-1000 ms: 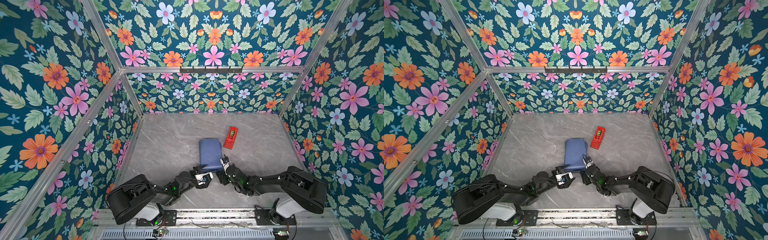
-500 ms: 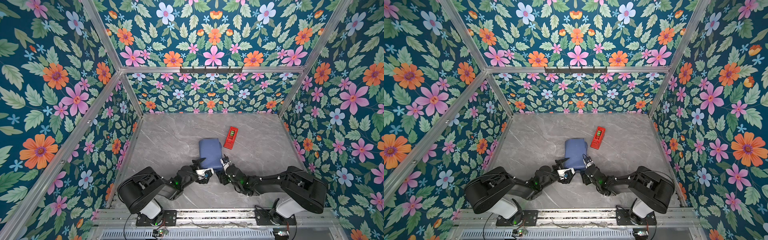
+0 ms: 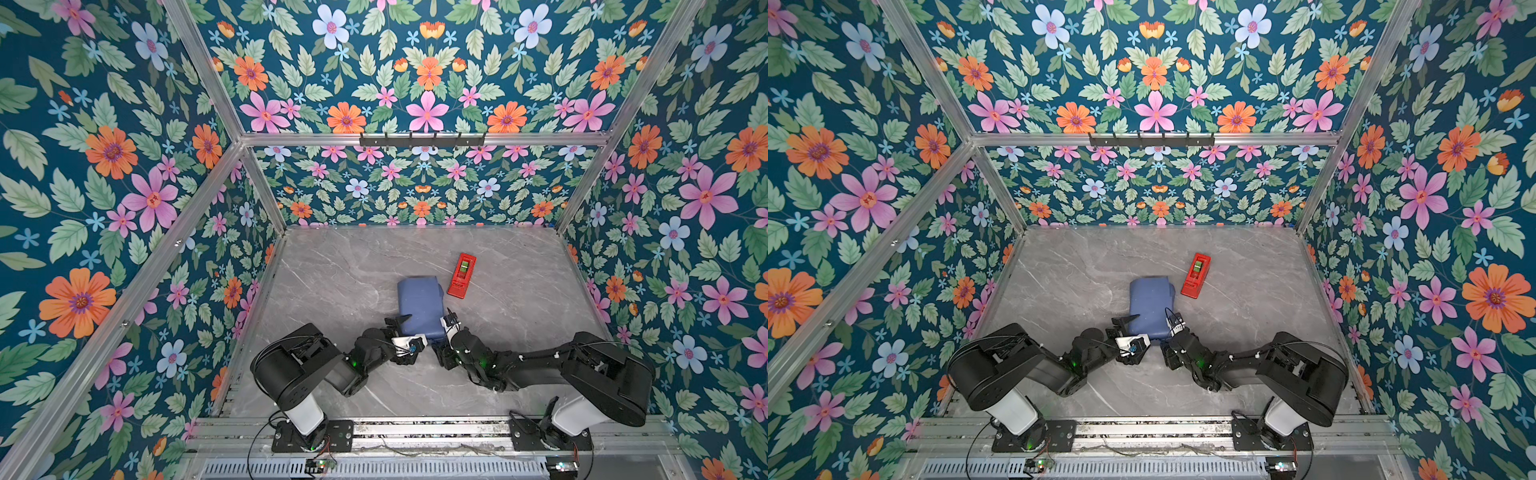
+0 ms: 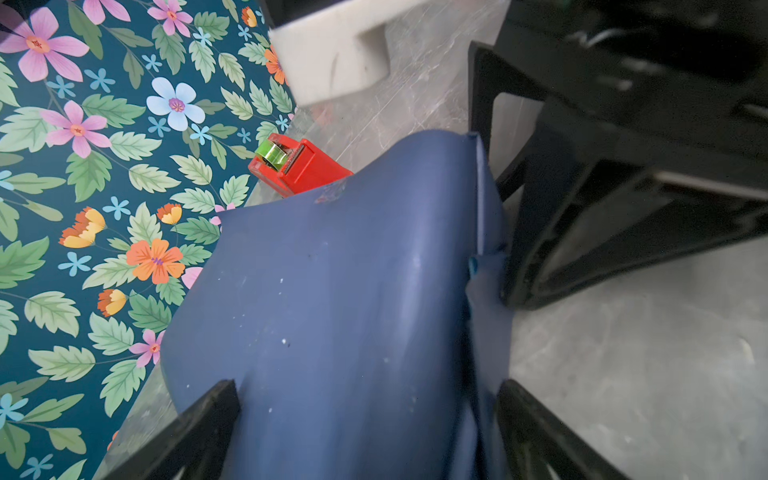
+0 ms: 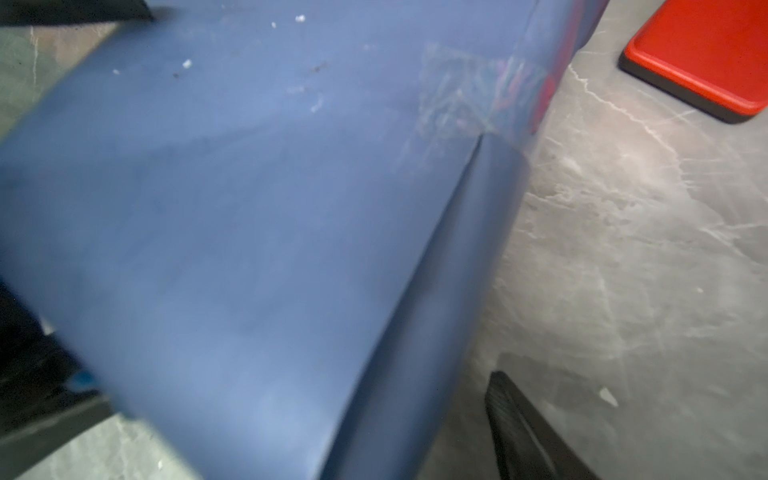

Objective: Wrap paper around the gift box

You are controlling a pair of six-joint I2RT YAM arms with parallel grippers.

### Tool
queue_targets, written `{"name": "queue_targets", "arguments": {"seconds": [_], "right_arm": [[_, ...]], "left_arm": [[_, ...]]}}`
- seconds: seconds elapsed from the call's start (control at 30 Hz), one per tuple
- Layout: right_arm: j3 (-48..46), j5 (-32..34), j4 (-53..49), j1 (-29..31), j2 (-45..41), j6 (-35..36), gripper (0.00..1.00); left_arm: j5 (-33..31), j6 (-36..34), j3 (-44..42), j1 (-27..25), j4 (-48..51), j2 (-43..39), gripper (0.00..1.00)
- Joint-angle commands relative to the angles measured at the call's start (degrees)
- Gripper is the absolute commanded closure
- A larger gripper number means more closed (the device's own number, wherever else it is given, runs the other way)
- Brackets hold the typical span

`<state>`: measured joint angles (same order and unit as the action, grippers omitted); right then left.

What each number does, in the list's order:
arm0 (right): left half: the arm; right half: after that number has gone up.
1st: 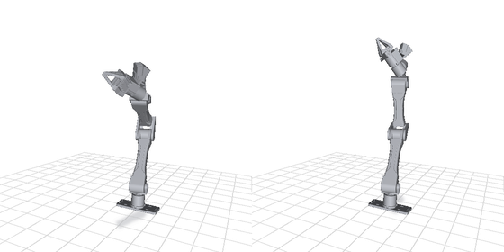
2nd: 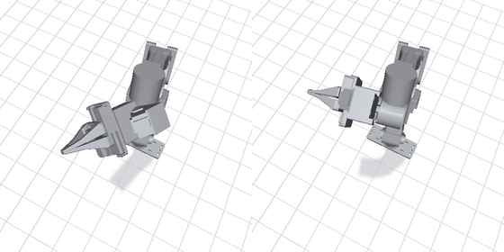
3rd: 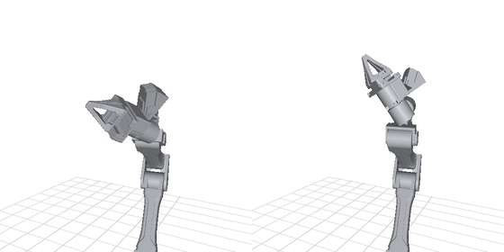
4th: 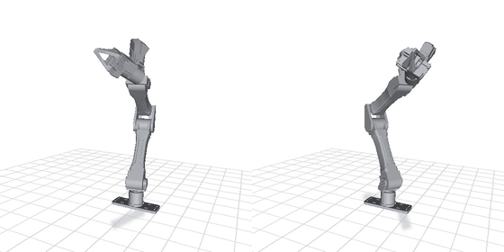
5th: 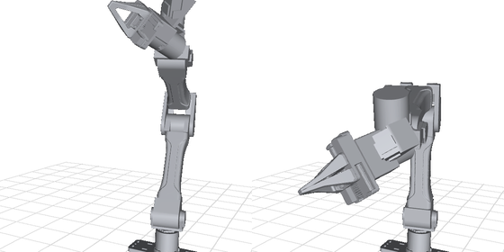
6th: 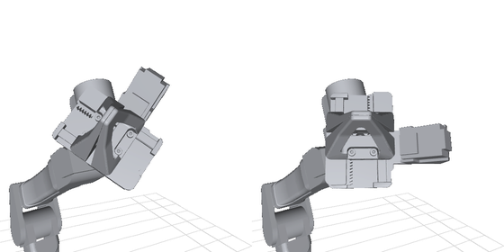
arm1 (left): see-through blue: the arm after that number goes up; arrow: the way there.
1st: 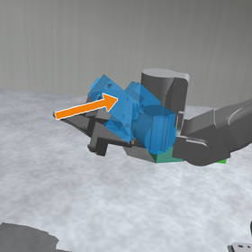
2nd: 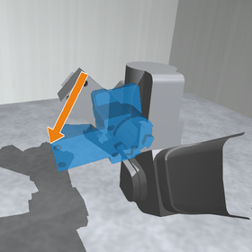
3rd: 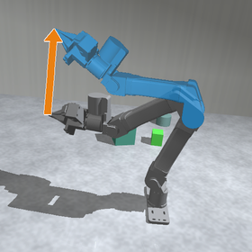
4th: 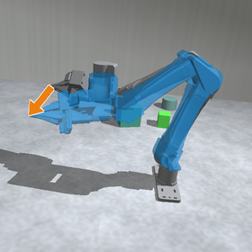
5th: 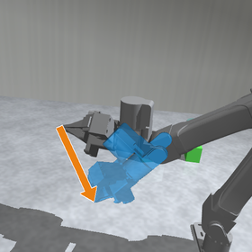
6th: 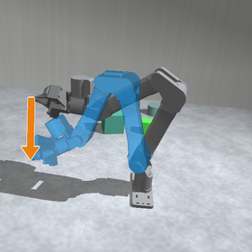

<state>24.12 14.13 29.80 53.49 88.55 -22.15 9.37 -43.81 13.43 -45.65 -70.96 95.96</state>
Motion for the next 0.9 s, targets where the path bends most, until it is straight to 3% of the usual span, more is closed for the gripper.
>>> {"name": "queue_targets", "arguments": {"seconds": [0.0,0.4,0.87], "right_arm": [[0.32,1.21,0.93,-0.08,0.04,-0.41,0.35],[0.28,0.92,0.42,-1.18,-1.51,-0.51,0.34],[2.04,-1.75,-0.48,-2.41,-4.43,-1.92,0.28]], "left_arm": [[1.09,-0.16,0.42,0.28,-2.42,0.91,0.03],[2.57,1.54,0.44,1.62,-3.3,2.45,0.14],[2.98,1.76,0.63,1.98,-3.31,2.91,0.16]]}}
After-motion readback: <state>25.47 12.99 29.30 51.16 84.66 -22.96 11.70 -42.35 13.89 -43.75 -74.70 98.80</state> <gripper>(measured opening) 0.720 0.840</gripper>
